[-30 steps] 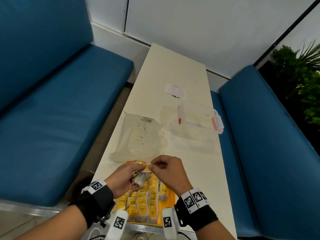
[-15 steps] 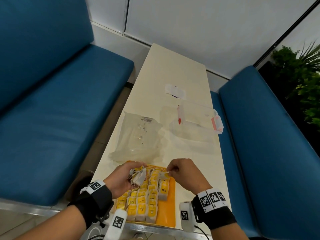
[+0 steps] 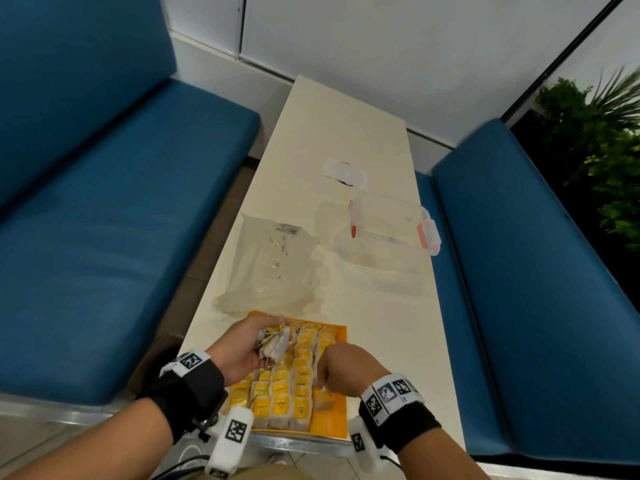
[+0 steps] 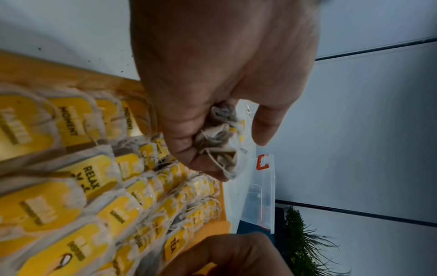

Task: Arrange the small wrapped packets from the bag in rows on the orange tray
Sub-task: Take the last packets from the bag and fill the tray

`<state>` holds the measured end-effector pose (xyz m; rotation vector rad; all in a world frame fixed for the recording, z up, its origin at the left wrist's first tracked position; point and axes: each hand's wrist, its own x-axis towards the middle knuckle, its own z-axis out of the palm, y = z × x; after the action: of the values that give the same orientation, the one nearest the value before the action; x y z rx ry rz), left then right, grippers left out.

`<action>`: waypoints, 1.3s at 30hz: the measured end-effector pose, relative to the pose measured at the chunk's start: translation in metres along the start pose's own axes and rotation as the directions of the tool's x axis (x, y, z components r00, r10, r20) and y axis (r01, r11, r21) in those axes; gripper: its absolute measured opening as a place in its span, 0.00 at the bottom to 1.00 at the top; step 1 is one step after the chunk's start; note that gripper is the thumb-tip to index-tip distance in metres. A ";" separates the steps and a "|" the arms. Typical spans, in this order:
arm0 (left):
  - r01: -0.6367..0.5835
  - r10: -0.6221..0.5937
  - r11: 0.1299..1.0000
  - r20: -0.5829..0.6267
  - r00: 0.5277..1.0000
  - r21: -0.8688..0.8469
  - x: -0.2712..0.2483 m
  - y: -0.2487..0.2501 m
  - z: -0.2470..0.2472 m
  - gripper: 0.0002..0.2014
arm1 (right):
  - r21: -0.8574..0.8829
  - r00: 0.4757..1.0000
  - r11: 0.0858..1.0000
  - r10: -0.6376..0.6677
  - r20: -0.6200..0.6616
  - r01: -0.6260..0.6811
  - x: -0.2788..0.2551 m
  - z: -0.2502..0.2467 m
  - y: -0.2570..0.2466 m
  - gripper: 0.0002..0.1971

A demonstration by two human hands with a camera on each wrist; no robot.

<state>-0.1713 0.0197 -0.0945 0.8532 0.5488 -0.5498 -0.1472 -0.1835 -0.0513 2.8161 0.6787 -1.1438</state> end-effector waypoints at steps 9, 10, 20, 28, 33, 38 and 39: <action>0.004 -0.004 1.000 -0.003 1.000 0.022 -0.003 0.001 -0.001 0.17 | -0.151 0.991 0.985 0.063 -0.115 -0.080 0.018 0.006 -0.011 0.10; 0.005 -0.005 1.000 -0.003 1.000 0.019 -0.003 0.001 -0.001 0.17 | -0.151 0.990 0.985 0.067 -0.123 -0.086 0.018 0.007 -0.011 0.09; 0.000 0.000 1.000 -0.006 1.000 0.021 -0.003 -0.001 -0.003 0.17 | -0.078 0.961 0.986 0.124 -0.247 -0.147 0.004 0.007 -0.015 0.12; 0.012 -0.012 1.000 0.004 1.000 -0.005 -0.001 -0.001 -0.001 0.15 | -0.079 0.995 0.993 0.090 0.033 -0.087 -0.006 0.014 -0.025 0.08; 0.037 -0.037 0.999 0.003 0.999 -0.032 -0.001 0.001 -0.003 0.21 | -0.022 0.986 0.990 0.140 0.094 -0.139 -0.003 0.010 -0.028 0.17; 0.078 -0.078 0.996 0.009 0.997 -0.041 -0.002 0.002 -0.002 0.28 | 0.064 0.986 0.986 0.149 0.071 -0.154 -0.012 -0.005 -0.028 0.14; 0.085 -0.085 0.996 0.014 0.996 -0.039 -0.003 0.003 -0.001 0.29 | 0.094 0.988 0.984 0.153 0.014 -0.154 -0.012 -0.009 -0.027 0.13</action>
<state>-0.1722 0.0228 -0.0914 0.7913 0.5850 -0.6199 -0.1598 -0.1622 -0.0337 2.8807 0.4076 -1.1878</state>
